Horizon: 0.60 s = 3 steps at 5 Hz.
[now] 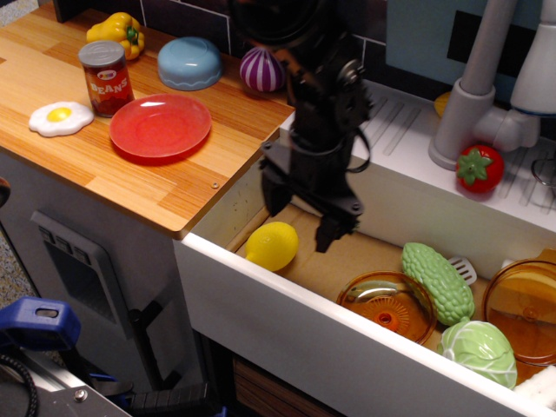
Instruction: Put lemon on plate
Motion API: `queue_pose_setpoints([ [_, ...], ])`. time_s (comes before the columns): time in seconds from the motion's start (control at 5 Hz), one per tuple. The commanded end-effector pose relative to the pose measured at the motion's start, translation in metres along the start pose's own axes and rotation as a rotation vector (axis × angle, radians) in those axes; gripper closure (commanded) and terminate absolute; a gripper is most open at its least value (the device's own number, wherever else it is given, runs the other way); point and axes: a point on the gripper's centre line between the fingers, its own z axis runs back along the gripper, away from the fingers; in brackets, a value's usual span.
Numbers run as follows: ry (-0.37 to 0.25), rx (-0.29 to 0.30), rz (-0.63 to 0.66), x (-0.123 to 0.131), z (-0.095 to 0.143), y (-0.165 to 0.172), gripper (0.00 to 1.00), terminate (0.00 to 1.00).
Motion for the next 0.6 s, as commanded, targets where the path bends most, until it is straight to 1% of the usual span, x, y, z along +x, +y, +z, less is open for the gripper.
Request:
queue_pose_setpoints([
  [0.0, -0.053, 0.029, 0.016, 0.003, -0.015, 0.007, 0.00, 0.00],
  [0.2, -0.057, 0.034, 0.013, 0.001, -0.020, 0.015, 0.00, 0.00],
  [0.4, -0.047, 0.031, 0.015, 0.001, -0.028, 0.020, 0.00, 0.00],
])
